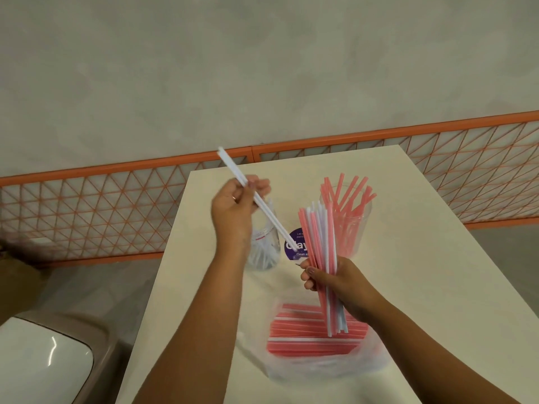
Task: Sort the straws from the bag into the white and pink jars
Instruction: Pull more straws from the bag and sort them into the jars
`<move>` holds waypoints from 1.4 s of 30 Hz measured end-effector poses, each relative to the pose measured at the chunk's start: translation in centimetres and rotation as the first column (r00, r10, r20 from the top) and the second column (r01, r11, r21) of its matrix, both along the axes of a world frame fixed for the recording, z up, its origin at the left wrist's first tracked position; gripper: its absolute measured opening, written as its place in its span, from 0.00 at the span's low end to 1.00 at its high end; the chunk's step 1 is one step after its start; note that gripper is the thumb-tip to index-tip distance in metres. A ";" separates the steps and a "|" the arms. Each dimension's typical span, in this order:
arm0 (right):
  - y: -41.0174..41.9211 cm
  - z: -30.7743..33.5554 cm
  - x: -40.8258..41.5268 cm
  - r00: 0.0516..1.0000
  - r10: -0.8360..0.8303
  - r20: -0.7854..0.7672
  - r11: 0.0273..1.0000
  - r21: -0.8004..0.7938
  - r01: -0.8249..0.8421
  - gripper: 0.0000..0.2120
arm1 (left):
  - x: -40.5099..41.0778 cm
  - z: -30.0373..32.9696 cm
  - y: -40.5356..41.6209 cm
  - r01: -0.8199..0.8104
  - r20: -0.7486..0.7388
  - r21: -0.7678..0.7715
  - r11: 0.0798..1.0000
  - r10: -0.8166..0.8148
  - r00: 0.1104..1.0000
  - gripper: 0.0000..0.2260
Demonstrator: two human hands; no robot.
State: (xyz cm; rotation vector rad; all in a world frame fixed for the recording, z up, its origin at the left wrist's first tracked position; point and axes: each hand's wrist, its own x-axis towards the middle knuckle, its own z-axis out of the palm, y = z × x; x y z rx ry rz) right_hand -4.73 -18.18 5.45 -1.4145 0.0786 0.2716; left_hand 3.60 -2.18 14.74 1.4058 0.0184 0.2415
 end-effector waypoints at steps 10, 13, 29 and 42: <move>0.8 0.2 1.3 0.999 -0.001 -0.043 0.982 0.187 0.009 0.10 | 3.5 -2.3 1.3 -0.190 0.217 0.476 0.858 0.095 0.972 0.05; 0.6 0.5 1.5 0.999 -0.008 -0.039 0.980 0.200 0.016 0.10 | 3.8 -3.9 1.5 -0.179 0.128 0.552 0.815 0.130 0.983 0.09; 0.7 1.2 1.0 0.996 -0.088 0.011 0.965 0.249 0.082 0.12 | -1.9 -3.4 -2.9 0.157 -0.038 0.587 0.794 -0.167 0.985 0.16; 0.9 3.0 -0.3 0.994 -0.101 0.033 0.979 0.182 0.093 0.09 | -3.8 -2.9 -3.9 0.455 -0.407 0.202 0.867 -0.348 0.844 0.11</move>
